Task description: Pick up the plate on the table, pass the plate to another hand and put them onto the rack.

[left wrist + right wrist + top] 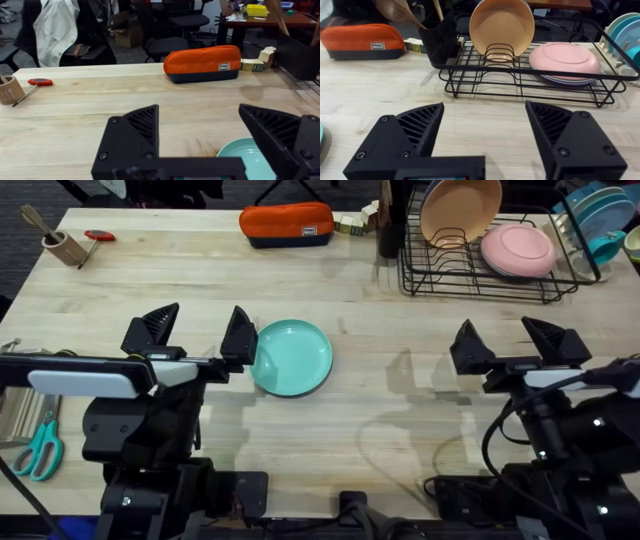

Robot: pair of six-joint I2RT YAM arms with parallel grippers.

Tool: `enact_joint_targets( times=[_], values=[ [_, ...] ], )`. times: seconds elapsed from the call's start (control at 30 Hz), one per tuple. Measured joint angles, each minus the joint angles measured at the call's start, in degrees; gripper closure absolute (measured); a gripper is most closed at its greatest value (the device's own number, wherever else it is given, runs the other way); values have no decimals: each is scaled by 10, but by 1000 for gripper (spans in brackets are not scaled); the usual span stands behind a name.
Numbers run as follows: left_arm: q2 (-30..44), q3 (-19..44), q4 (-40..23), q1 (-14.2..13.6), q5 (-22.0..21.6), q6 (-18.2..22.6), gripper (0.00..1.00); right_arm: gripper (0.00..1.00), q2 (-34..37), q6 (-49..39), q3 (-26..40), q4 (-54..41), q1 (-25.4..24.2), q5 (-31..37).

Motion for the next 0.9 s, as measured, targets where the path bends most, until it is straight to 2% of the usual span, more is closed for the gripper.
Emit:
enact_joint_targets(
  times=[0.57, 0.73, 0.83, 0.9],
  values=[
    [0, 0, -6, 0, 0, -2, 7, 7, 0, 0, 0, 12, 0, -1],
    [1, 26, -90, 0, 1, -35, 6, 7, 0, 1, 17, -23, 0, -1],
    [1, 72, -167, 0, 2, -50, 7, 7, 8, 1, 58, -87, 0, -1],
    [1, 102, -193, 0, 3, -55, 7, 7, 25, 1, 95, -125, 0, -1]
  ],
)
